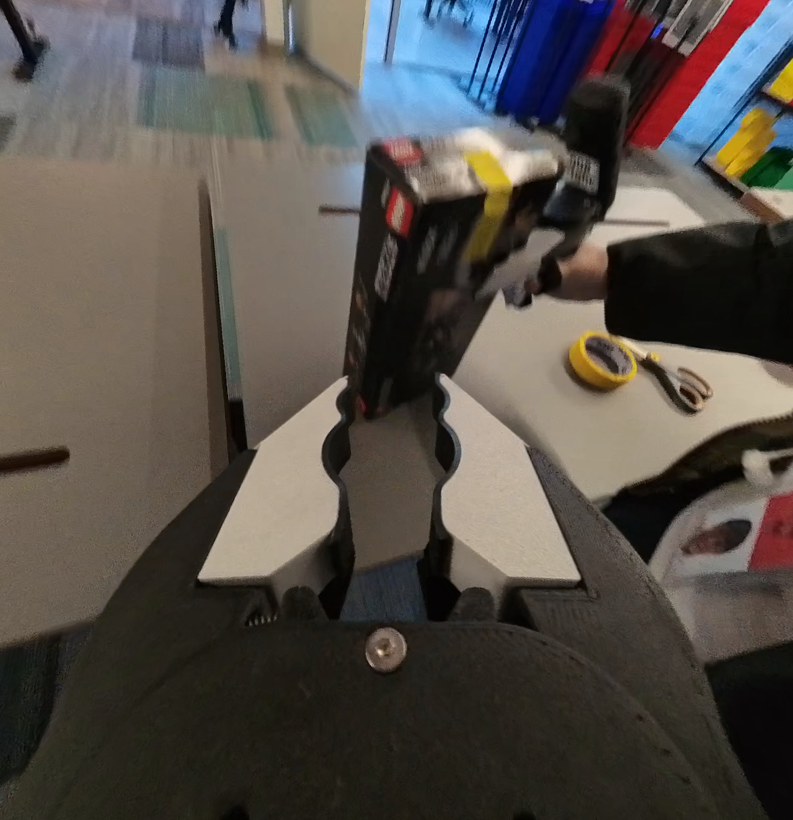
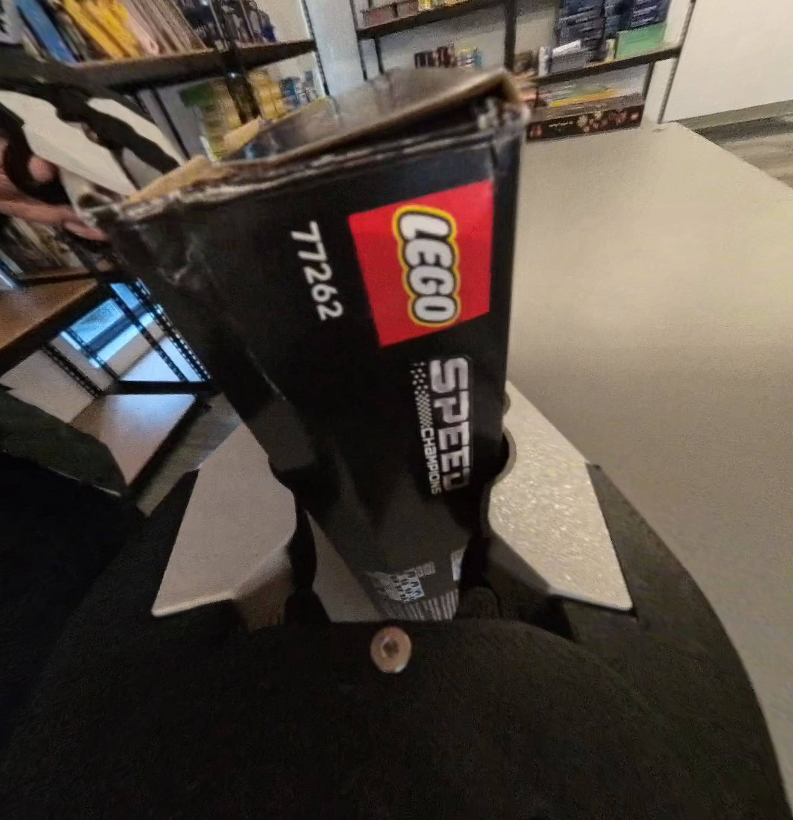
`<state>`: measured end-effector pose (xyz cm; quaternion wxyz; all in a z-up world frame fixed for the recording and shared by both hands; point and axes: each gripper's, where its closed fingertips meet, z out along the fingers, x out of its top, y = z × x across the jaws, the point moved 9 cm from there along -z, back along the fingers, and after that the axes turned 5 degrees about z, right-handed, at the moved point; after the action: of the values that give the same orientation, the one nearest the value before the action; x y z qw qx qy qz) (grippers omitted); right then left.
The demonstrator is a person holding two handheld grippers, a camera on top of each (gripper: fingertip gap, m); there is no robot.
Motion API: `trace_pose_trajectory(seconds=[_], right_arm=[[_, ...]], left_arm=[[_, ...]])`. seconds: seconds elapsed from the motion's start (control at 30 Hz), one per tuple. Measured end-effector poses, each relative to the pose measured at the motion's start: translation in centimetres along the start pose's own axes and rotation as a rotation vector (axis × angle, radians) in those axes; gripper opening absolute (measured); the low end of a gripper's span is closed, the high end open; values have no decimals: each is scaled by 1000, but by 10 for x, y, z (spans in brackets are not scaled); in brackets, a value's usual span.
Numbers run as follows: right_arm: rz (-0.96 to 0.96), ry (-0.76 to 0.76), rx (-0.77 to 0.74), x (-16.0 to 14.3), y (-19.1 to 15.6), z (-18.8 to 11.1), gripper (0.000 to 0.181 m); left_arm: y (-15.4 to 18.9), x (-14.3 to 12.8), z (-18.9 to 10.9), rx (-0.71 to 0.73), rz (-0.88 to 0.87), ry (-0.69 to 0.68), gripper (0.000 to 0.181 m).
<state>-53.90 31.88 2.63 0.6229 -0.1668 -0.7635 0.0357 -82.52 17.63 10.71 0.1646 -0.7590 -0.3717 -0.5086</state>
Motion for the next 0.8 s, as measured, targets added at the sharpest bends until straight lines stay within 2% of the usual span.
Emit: trace_pose_trajectory(seconds=[0.1, 0.17, 0.3, 0.37, 0.43, 0.5, 0.57, 0.63, 0.7, 0.8], right_arm=[[-38, -7, 27, -1, 1, 1, 85], [-34, -3, 32, -1, 1, 0, 84], [-25, -10, 44, -3, 3, -2, 85], [-34, -23, 52, -2, 3, -1, 85], [-32, -35, 59, -2, 4, -2, 84], [-16, -46, 66, -1, 7, -3, 84], [18, -62, 75, 0, 10, -6, 82], [82, -91, 100, 2, 12, -9, 81], [169, -114, 116, 3, 14, -13, 80], [253, -124, 138, 7, 13, -15, 79]], left_arm=[[10, -12, -13, 21, 35, -116, 32], [18, 4, -5, 46, 146, -136, 34], [41, 58, 50, 113, 474, -123, 49], [38, 74, 78, 146, 539, -125, 58], [20, 70, 100, 65, 429, -128, 72], [-1, 51, 123, -121, 262, -154, 83], [-17, 26, 148, -337, 71, -205, 89], [-26, 11, 170, -464, -120, -190, 90], [-32, 4, 181, -478, -232, -130, 77], [-28, -5, 174, -465, -320, -40, 66]])
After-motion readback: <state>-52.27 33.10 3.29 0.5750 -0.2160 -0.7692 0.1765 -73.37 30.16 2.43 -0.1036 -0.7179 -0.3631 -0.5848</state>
